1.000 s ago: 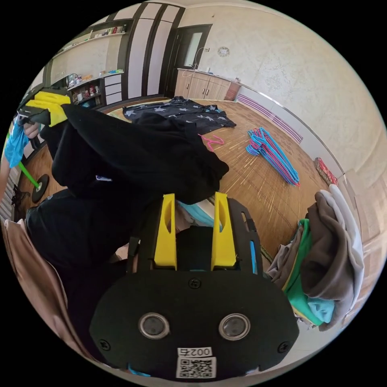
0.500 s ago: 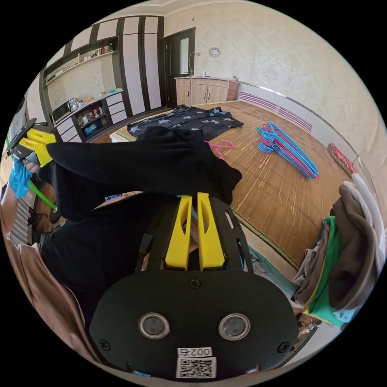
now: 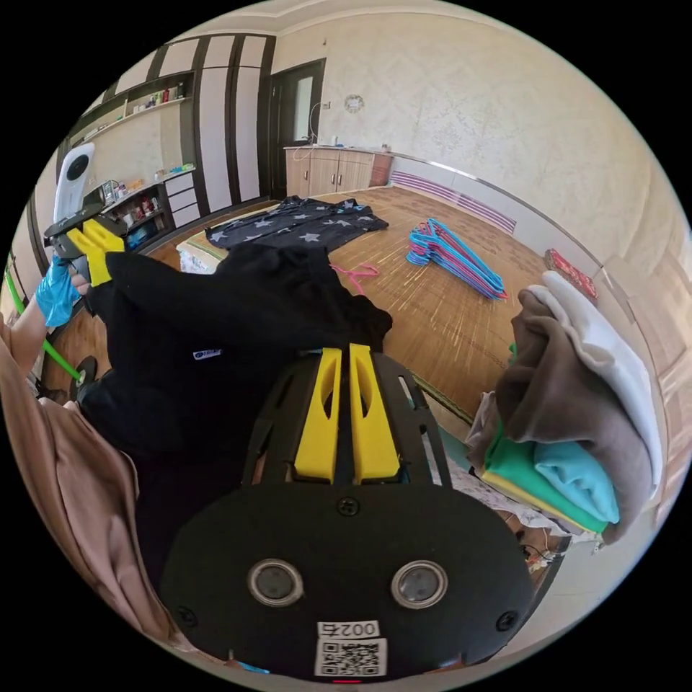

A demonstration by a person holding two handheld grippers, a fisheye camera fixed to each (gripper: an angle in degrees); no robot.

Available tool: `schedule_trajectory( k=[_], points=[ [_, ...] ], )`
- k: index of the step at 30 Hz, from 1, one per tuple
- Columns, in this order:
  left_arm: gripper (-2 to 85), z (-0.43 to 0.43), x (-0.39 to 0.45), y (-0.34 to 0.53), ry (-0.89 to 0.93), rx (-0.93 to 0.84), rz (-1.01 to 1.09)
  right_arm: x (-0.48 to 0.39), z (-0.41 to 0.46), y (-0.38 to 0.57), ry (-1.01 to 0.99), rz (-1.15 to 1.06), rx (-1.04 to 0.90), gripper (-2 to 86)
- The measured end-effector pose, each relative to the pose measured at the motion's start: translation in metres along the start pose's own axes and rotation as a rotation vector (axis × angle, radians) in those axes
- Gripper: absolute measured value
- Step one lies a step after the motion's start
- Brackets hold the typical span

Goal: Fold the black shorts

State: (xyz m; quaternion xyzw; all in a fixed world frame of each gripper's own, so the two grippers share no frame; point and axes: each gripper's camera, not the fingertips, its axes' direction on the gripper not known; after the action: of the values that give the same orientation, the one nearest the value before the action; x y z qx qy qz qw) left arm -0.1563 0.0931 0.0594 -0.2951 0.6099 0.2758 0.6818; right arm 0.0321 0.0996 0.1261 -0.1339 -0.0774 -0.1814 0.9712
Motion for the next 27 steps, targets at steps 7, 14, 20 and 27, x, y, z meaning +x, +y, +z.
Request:
schedule_trajectory(
  k=[7, 14, 20, 27],
  points=[
    [-1.3, 0.053, 0.006, -0.039, -0.023, -0.129, 0.116, 0.029, 0.005, -0.001, 0.113, 0.081, -0.085, -0.6],
    [-0.8, 0.082, -0.007, -0.063, -0.158, -0.177, 0.092, 0.052, 0.029, -0.007, 0.158, 0.174, -0.208, 1.1],
    [-0.3, 0.088, -0.031, -0.076, -0.284, -0.19, 0.003, 0.059, 0.036, -0.022, 0.135, 0.124, -0.299, 5.3],
    [3.7, 0.101, -0.083, -0.084, -0.498, -0.234, -0.131, 0.067, 0.018, -0.059, 0.049, 0.089, -0.279, 5.4]
  ],
)
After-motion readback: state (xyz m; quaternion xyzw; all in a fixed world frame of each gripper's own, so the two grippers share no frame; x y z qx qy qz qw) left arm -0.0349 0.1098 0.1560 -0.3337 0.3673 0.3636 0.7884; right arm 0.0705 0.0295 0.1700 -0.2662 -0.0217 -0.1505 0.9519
